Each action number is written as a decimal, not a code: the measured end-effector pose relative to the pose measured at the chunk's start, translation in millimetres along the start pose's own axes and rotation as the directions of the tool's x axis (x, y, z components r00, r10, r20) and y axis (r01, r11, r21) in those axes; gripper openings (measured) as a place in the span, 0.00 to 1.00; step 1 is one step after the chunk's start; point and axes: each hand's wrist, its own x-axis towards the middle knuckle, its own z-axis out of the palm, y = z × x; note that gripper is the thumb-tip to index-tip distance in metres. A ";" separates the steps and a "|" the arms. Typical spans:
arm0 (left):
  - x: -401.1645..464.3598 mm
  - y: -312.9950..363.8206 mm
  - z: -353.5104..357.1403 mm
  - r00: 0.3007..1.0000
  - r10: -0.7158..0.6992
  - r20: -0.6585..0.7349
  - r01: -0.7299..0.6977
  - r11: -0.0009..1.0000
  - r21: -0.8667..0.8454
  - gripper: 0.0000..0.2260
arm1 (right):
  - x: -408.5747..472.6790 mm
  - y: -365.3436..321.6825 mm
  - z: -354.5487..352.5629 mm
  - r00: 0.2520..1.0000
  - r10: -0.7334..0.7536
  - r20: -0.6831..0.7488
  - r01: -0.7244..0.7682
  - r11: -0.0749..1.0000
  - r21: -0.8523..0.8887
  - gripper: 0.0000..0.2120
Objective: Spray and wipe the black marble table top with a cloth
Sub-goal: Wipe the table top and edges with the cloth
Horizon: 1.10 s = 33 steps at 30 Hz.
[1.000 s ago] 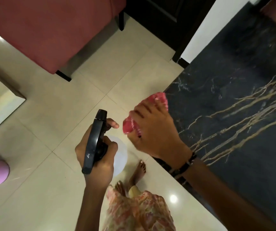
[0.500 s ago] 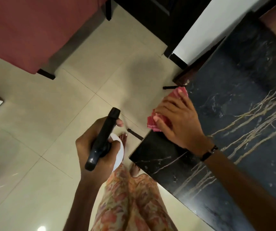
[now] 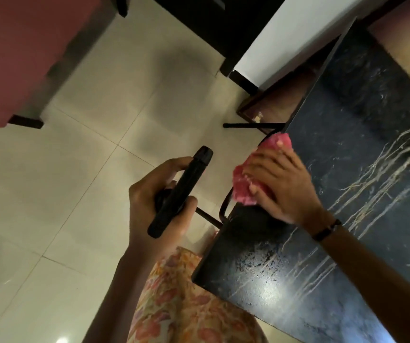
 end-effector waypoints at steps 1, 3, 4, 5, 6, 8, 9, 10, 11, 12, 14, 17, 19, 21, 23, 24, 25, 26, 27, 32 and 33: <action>5.6 1.5 0.5 1.000 -0.006 0.019 0.006 1.000 0.007 0.15 | 8.1 10.8 -5.1 0.999 0.049 -0.011 -0.049 0.998 -0.025 0.20; 14.8 4.4 1.5 0.998 -0.006 0.059 0.006 1.000 -0.003 0.15 | 16.2 15.3 -9.9 0.993 0.116 -0.031 -0.117 0.992 -0.040 0.19; 20.8 5.0 2.4 0.997 -0.009 0.081 0.011 1.000 -0.023 0.15 | 14.8 9.4 -9.1 0.991 0.129 -0.037 -0.131 0.991 -0.029 0.19; 25.0 4.6 4.1 0.995 -0.007 0.097 0.009 1.000 -0.022 0.14 | 9.9 -0.1 -6.7 0.992 0.126 -0.028 -0.126 0.992 -0.005 0.19; 27.9 3.9 5.7 0.995 0.004 0.097 -0.001 1.000 -0.028 0.14 | 1.9 -11.3 -3.4 0.994 0.106 -0.004 -0.106 0.994 0.017 0.19; 33.4 2.4 8.1 0.994 0.022 0.107 -0.018 0.999 -0.040 0.15 | -16.1 -32.5 3.3 0.997 0.026 0.066 -0.029 0.999 0.045 0.19; 36.7 1.7 9.4 0.994 0.024 0.110 -0.019 0.999 -0.040 0.15 | -21.7 -36.9 4.9 0.995 -0.020 0.096 0.015 0.999 0.050 0.20; 39.3 0.3 10.5 0.994 0.026 0.108 -0.021 0.999 -0.043 0.15 | -23.1 -35.2 5.6 0.991 -0.067 0.114 0.062 0.997 0.045 0.21; 42.2 -0.8 12.2 0.994 0.028 0.109 -0.024 0.999 -0.045 0.16 | -20.4 -27.3 4.7 0.987 -0.101 0.121 0.099 0.995 0.023 0.23; 44.6 -2.1 14.3 0.993 0.034 0.110 -0.029 0.999 -0.045 0.15 | -15.4 -16.0 3.6 0.987 -0.111 0.117 0.112 0.994 -0.009 0.24; 49.4 -3.8 17.7 0.992 0.046 0.119 -0.040 0.998 -0.050 0.14 | -0.8 11.5 0.2 0.996 -0.064 0.070 0.067 0.997 -0.043 0.25; 54.8 -8.0 22.1 0.990 0.042 0.136 -0.034 0.998 -0.057 0.13 | 24.5 62.2 -8.1 0.998 0.055 0.004 -0.055 0.996 -0.074 0.23; 60.1 -10.5 26.2 0.988 0.027 0.151 -0.016 0.997 -0.070 0.13 | 42.9 94.0 -16.2 0.987 0.154 -0.047 -0.158 0.981 -0.116 0.23; 68.3 -9.7 31.6 0.986 0.004 0.168 0.020 0.990 -0.141 0.13 | 56.7 113.3 -23.5 0.965 0.242 -0.103 -0.255 0.958 -0.130 0.24; 78.4 -6.0 37.8 0.984 0.050 0.169 -0.031 0.993 -0.112 0.13 | 58.8 112.1 -23.2 0.949 0.283 -0.139 -0.299 0.947 -0.114 0.23; 83.7 -3.5 41.0 0.982 0.073 0.175 -0.058 0.994 -0.088 0.13 | 55.9 105.3 -20.5 0.949 0.285 -0.138 -0.299 0.949 -0.096 0.24; 88.8 -0.4 44.4 0.981 0.077 0.179 -0.064 0.995 -0.077 0.13 | 51.1 95.3 -17.2 0.953 0.273 -0.128 -0.284 0.955 -0.079 0.24; 94.7 2.1 48.4 0.980 0.078 0.184 -0.067 0.996 -0.065 0.12 | 45.6 85.9 -14.1 0.963 0.243 -0.118 -0.252 0.965 -0.066 0.23; 100.0 4.5 52.7 0.978 0.082 0.193 -0.073 0.996 -0.054 0.12 | 39.9 77.8 -11.8 0.974 0.197 -0.110 -0.205 0.977 -0.060 0.23; 114.5 12.5 71.5 0.974 0.078 0.211 -0.064 0.995 -0.072 0.13 | 47.7 99.9 -15.8 0.986 0.136 -0.094 -0.144 0.986 -0.086 0.25; 115.2 12.9 73.7 0.977 0.062 0.206 -0.048 0.996 -0.075 0.13 | 55.3 114.7 -17.7 0.980 0.165 -0.109 -0.176 0.979 -0.099 0.25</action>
